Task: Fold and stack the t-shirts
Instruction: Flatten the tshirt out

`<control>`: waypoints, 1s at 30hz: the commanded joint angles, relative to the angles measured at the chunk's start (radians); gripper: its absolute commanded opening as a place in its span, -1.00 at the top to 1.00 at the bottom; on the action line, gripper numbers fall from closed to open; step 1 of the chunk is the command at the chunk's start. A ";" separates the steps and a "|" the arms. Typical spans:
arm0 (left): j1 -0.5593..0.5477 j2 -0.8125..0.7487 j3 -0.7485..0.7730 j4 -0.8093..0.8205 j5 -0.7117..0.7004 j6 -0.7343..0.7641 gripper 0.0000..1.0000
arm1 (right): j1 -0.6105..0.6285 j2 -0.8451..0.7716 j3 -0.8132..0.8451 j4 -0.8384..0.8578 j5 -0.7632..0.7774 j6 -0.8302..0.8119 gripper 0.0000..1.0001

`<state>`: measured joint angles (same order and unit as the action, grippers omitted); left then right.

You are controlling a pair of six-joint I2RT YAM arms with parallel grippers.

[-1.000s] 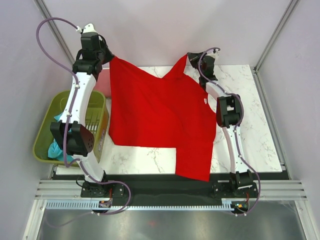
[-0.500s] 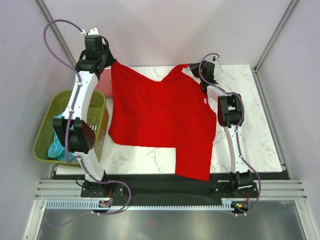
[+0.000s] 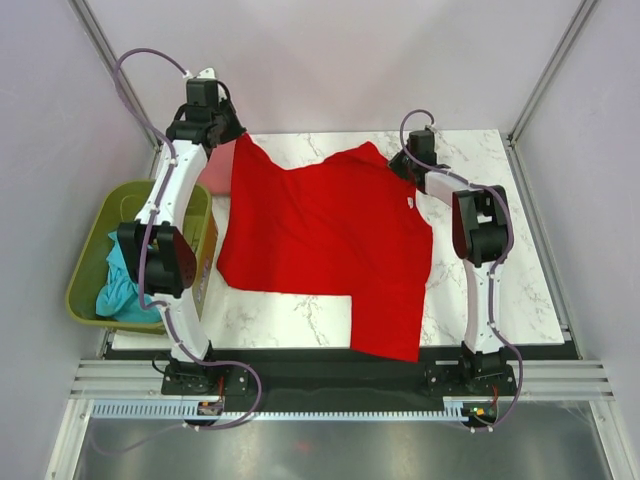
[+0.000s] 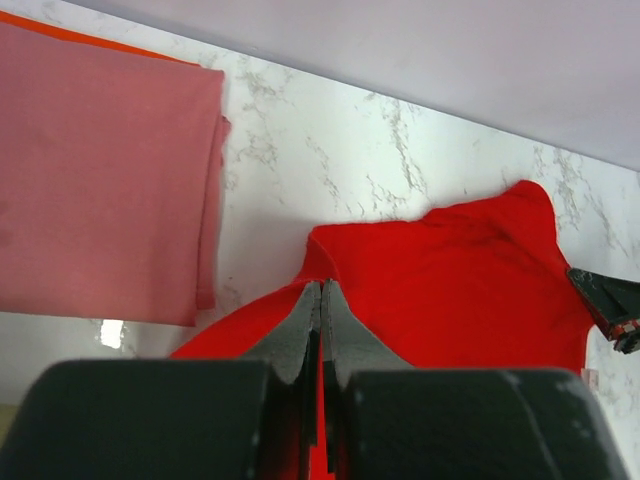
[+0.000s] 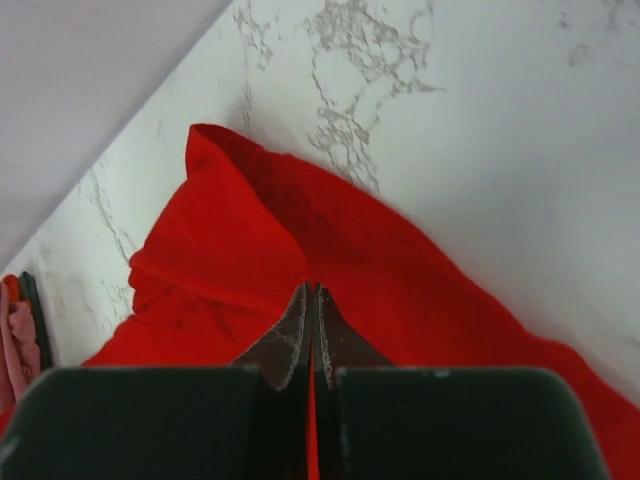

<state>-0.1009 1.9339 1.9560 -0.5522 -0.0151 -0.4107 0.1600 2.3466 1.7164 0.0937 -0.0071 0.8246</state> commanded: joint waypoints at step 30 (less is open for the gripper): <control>-0.080 0.416 0.316 0.038 0.018 -0.062 0.95 | -0.240 0.060 0.324 -0.539 0.363 -0.231 1.00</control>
<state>-0.1772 2.3127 2.1677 -0.5442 0.0277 -0.4480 -0.0597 2.3898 1.9507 -0.3946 0.2970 0.6483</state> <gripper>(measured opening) 0.027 0.007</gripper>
